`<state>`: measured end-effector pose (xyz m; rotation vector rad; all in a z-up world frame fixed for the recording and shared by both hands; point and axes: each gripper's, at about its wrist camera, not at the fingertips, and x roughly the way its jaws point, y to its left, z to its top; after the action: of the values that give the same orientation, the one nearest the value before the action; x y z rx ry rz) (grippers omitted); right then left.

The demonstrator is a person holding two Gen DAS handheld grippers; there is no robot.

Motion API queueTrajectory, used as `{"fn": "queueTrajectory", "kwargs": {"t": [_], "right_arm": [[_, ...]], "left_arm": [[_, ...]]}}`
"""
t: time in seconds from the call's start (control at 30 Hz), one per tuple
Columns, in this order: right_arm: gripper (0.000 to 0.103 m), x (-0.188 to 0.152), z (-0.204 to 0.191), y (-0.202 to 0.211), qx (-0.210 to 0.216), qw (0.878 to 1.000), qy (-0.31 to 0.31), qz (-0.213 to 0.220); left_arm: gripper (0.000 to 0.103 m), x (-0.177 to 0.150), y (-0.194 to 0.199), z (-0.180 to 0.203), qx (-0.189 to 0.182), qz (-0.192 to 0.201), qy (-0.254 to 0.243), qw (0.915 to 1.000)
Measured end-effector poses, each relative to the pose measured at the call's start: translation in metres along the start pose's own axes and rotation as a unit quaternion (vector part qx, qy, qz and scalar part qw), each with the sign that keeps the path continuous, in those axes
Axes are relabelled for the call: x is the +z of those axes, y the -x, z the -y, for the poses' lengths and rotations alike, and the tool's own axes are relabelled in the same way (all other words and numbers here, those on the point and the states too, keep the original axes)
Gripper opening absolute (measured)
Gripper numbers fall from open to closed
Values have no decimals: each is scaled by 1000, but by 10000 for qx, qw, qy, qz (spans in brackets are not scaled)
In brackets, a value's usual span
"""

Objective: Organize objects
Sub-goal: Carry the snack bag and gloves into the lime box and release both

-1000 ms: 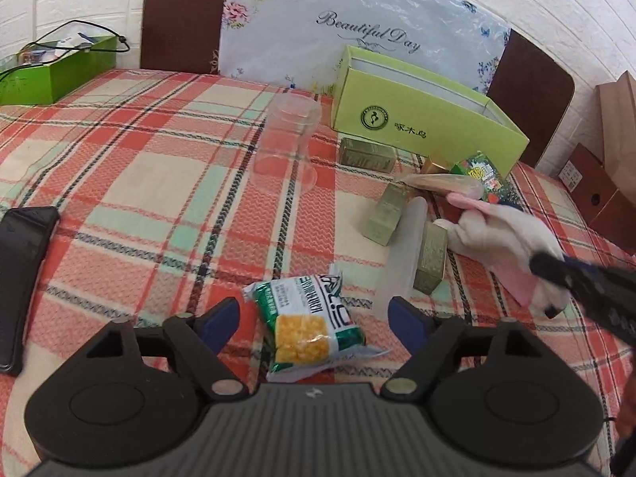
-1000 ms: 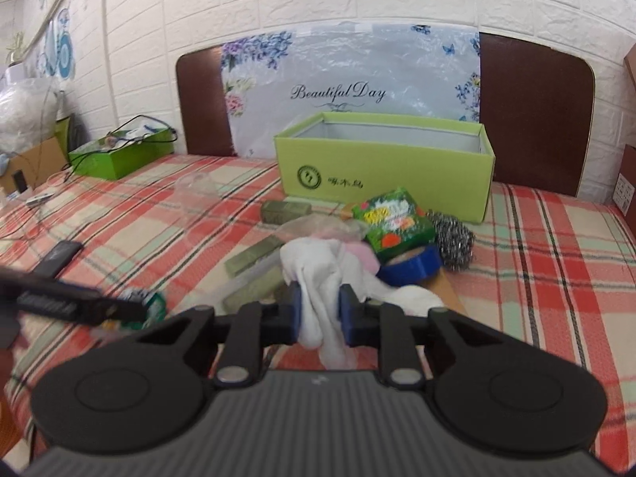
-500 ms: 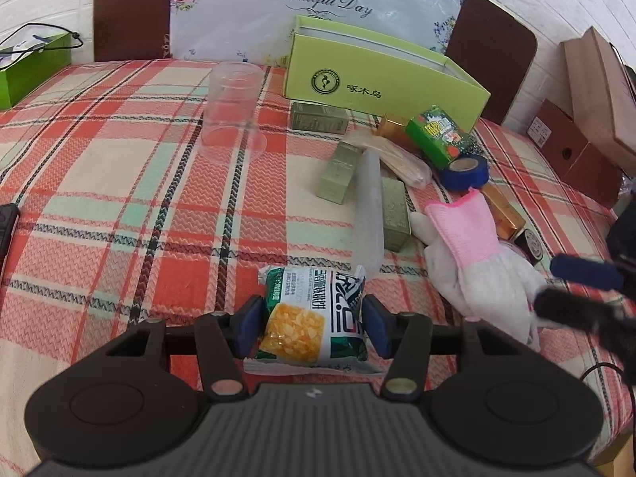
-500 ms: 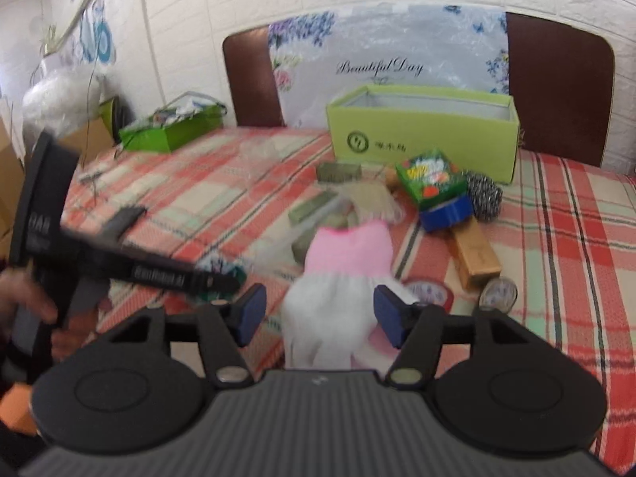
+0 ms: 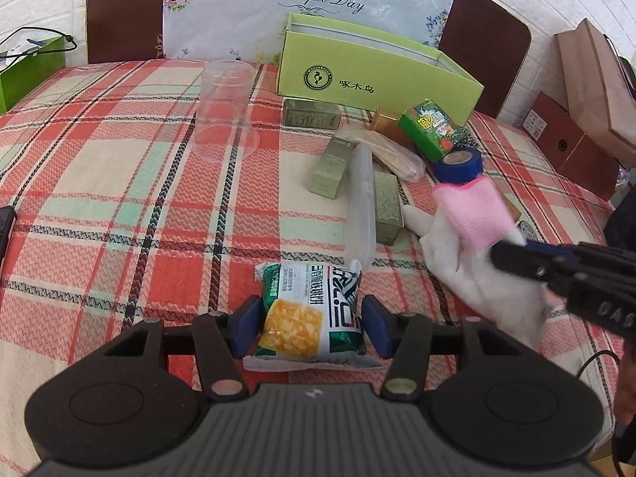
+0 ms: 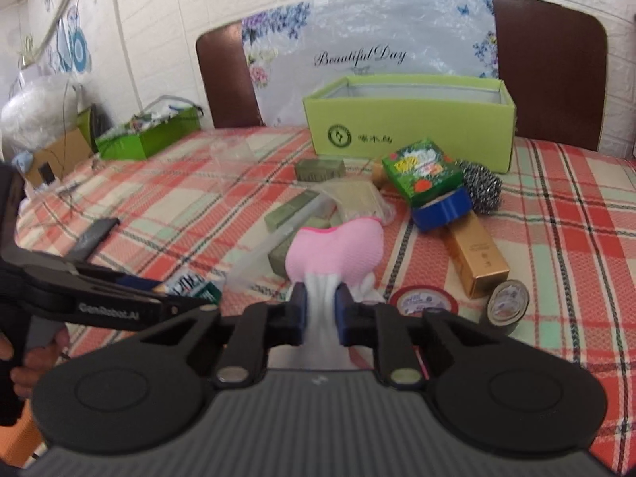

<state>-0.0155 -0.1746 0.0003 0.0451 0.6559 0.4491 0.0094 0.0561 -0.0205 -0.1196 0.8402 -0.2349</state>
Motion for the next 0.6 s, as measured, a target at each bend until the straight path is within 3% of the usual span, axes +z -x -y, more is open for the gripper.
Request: {"fn": "queueTrajectory", "kwargs": {"t": [0.2,0.33,0.6], "right_arm": [[13,20,22,33,256,9970,-570,459],[13,35,36,44,467,9924,-893,703],[13,88,45,53,234,9904,-652,1198]], "left_arm": [[54,7,18,-2,-223,59,-17,9997],[54,27,41,2,-328,456,-53,9984],[54,98,61,18,-335,1345,-232,9901]]}}
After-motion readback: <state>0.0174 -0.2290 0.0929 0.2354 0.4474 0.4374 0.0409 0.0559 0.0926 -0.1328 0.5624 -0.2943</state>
